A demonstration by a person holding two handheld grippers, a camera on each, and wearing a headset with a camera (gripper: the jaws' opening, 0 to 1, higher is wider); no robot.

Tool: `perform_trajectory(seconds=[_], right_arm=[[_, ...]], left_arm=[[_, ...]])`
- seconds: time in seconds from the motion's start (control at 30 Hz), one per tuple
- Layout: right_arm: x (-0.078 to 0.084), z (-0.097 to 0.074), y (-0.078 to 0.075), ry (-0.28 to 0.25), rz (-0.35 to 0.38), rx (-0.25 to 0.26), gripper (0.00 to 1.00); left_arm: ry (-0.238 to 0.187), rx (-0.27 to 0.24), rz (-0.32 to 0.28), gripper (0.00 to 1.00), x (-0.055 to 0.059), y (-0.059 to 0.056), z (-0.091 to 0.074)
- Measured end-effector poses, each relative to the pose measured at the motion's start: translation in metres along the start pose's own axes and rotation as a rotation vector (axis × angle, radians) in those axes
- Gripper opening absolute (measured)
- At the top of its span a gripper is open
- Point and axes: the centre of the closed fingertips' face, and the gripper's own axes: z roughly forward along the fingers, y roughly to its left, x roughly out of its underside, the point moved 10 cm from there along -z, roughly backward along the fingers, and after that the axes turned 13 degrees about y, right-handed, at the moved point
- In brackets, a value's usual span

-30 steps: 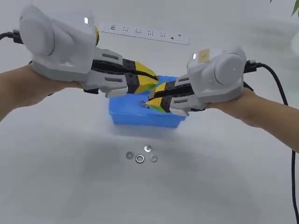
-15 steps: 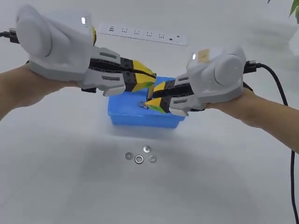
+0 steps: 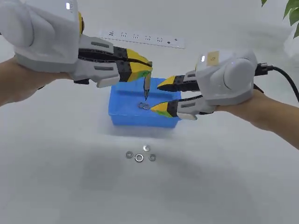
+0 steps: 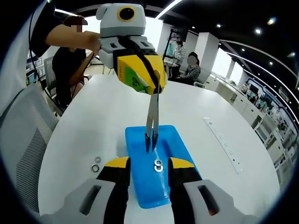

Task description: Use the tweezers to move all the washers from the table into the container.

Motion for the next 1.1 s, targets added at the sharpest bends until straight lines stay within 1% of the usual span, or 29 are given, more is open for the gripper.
perform_trajectory(seconds=[0.13, 0.17, 0.23, 0.3, 0.33, 0.43, 0.5, 0.63, 0.7, 0.83, 0.9, 0.97, 1.1], right_arm=[[0.003, -0.013, 0.011, -0.02, 0.007, 0.027, 0.4], [0.004, -0.019, 0.014, -0.04, 0.033, 0.04, 0.43], [0.004, -0.028, 0.02, -0.093, 0.124, 0.056, 0.48], [0.007, -0.036, 0.026, -0.132, 0.192, 0.064, 0.53], [0.008, -0.039, 0.028, -0.143, 0.209, 0.064, 0.55], [0.015, -0.047, 0.04, -0.133, 0.199, 0.068, 0.58], [0.021, -0.05, 0.048, -0.115, 0.193, 0.068, 0.59], [0.034, -0.056, 0.064, -0.089, 0.203, 0.068, 0.69], [0.038, -0.058, 0.069, -0.086, 0.214, 0.074, 0.72], [0.05, -0.059, 0.078, -0.067, 0.249, 0.081, 0.78], [0.055, -0.059, 0.082, -0.038, 0.244, 0.088, 0.8], [0.059, -0.059, 0.084, -0.04, 0.248, 0.085, 0.81], [0.064, -0.059, 0.088, -0.038, 0.257, 0.08, 0.83]], left_arm=[[0.009, 0.001, 0.018, 0.04, -0.003, -0.008, -0.008], [0.008, 0.0, 0.019, 0.04, -0.004, -0.011, -0.011], [0.004, -0.007, 0.018, 0.04, -0.006, -0.015, -0.017], [0.004, -0.012, 0.022, 0.04, -0.007, -0.021, -0.021], [0.006, -0.014, 0.026, 0.04, -0.008, -0.023, -0.023], [0.006, -0.012, 0.031, 0.04, -0.01, -0.032, -0.029], [0.005, -0.014, 0.032, 0.04, -0.012, -0.037, -0.033], [0.0, -0.017, 0.02, 0.04, -0.012, -0.049, -0.038], [0.001, -0.015, 0.013, 0.04, -0.01, -0.055, -0.038], [0.012, -0.016, -0.007, 0.04, -0.001, -0.067, -0.037], [0.012, -0.012, -0.018, 0.04, 0.002, -0.072, -0.035], [0.015, -0.007, -0.029, 0.04, 0.005, -0.076, -0.032], [0.044, 0.009, -0.031, 0.04, 0.015, -0.085, -0.025]])
